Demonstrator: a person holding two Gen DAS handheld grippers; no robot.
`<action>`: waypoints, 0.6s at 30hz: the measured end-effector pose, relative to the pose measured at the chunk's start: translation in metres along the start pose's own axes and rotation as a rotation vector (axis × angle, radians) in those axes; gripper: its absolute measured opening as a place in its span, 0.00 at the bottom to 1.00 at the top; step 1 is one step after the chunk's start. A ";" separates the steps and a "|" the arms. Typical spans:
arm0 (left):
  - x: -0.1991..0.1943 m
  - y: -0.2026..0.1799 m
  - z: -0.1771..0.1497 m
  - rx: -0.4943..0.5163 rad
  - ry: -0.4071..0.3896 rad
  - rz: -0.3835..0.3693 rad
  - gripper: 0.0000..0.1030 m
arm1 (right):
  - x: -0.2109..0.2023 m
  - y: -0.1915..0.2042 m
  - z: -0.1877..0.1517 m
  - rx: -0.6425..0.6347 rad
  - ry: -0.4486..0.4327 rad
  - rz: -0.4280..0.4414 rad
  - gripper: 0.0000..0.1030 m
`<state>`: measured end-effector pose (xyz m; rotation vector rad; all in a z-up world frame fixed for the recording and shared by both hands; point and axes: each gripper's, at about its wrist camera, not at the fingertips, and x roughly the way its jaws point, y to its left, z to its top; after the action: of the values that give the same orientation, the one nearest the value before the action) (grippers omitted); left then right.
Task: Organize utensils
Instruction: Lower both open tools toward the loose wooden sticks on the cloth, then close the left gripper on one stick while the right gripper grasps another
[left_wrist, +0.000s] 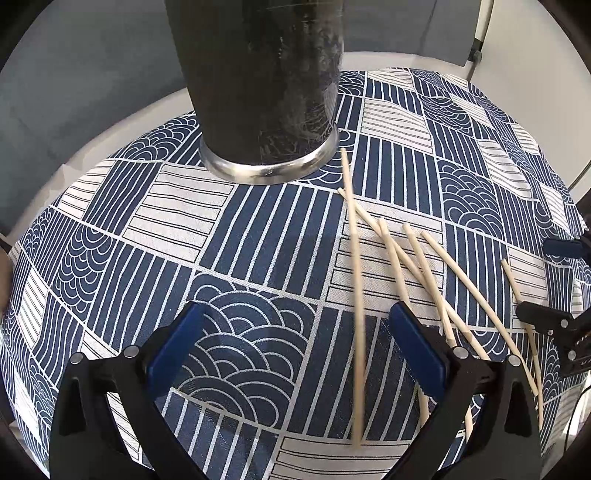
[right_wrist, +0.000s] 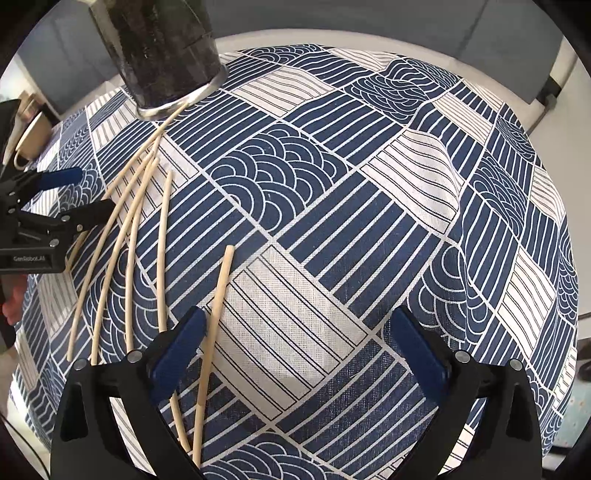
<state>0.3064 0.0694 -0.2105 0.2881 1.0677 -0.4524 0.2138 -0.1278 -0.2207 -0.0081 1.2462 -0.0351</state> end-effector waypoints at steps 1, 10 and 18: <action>0.000 0.001 0.000 -0.002 0.000 0.001 0.96 | 0.000 0.000 0.000 0.001 0.005 0.000 0.94; 0.000 0.005 -0.001 0.003 -0.024 -0.006 0.96 | 0.004 -0.001 0.009 0.012 0.051 -0.004 0.94; -0.006 0.011 0.000 -0.033 -0.024 0.015 0.68 | 0.006 -0.007 0.020 0.033 0.092 -0.016 0.76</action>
<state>0.3093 0.0806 -0.2049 0.2612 1.0480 -0.4233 0.2346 -0.1356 -0.2193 0.0129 1.3371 -0.0705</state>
